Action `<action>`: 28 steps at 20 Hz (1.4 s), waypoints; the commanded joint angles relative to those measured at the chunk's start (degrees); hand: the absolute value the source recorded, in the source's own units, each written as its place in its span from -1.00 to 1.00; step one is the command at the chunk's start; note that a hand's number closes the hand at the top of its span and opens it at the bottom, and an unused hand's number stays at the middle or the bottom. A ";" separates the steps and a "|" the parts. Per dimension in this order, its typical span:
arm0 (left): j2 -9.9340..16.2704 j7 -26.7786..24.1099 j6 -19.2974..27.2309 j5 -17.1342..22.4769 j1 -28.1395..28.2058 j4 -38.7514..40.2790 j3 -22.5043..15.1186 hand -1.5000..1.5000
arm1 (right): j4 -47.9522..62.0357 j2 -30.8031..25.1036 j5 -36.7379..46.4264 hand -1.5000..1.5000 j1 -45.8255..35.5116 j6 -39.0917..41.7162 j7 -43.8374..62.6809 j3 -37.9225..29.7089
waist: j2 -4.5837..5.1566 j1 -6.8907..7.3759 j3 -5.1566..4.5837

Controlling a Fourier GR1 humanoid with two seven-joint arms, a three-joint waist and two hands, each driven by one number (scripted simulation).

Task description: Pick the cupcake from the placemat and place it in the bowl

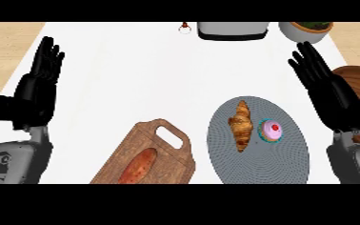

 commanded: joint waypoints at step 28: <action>-9.71 1.11 -2.94 -3.54 4.91 2.92 -10.83 0.00 | -32.93 11.80 64.40 -1.00 24.18 -28.97 27.83 11.44 | 1.97 -0.41 -0.97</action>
